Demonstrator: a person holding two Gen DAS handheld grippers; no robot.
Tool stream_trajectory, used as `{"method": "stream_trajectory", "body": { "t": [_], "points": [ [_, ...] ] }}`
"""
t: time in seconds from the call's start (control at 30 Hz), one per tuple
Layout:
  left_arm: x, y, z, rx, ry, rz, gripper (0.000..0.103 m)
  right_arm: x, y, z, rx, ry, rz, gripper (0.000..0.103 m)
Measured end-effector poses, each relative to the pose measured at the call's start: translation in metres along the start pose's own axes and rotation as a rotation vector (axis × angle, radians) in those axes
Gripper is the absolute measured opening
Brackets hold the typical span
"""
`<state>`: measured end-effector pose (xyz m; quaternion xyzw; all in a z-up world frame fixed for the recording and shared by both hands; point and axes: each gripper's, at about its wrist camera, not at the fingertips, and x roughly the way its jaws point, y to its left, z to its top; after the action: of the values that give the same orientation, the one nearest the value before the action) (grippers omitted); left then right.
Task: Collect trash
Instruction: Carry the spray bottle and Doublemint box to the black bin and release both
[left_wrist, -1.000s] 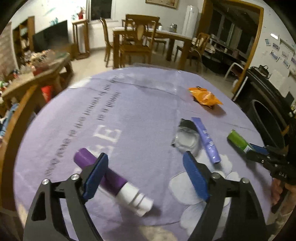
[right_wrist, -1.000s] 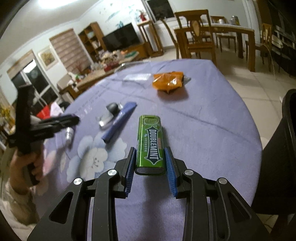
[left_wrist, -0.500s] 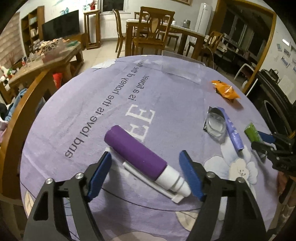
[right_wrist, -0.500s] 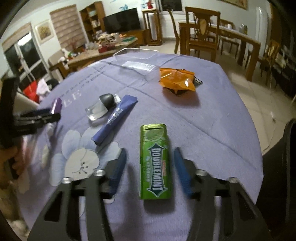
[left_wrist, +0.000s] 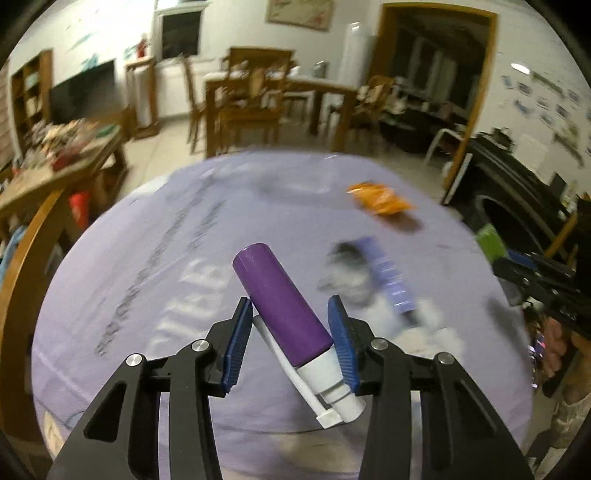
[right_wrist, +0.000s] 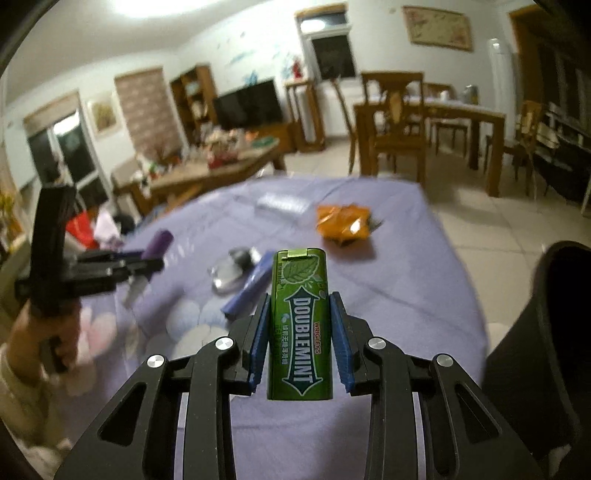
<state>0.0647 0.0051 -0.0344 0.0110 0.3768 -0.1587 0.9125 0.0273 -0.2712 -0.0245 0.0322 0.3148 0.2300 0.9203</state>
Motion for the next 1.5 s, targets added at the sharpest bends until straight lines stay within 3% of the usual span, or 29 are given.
{"method": "stream_trajectory", "body": {
  "t": [0.2,0.43,0.67,1.1,1.5],
  "points": [
    [-0.009,-0.074,0.023,0.092,-0.087,-0.105,0.042,-0.048,-0.034,0.0,0.112,-0.128,-0.043,0.032],
    [-0.009,-0.178,0.042,0.24,-0.175,-0.231,0.042,-0.103,-0.093,-0.016,0.216,-0.235,-0.162,0.032],
    [0.015,-0.257,0.055,0.338,-0.191,-0.325,0.042,-0.144,-0.152,-0.035,0.324,-0.334,-0.276,0.032],
    [0.06,-0.327,0.055,0.426,-0.146,-0.408,0.042,-0.157,-0.249,-0.087,0.488,-0.354,-0.354,0.032],
    [0.081,-0.351,0.058,0.472,-0.104,-0.413,0.042,-0.155,-0.275,-0.113,0.541,-0.348,-0.349,0.032]
  ]
}}
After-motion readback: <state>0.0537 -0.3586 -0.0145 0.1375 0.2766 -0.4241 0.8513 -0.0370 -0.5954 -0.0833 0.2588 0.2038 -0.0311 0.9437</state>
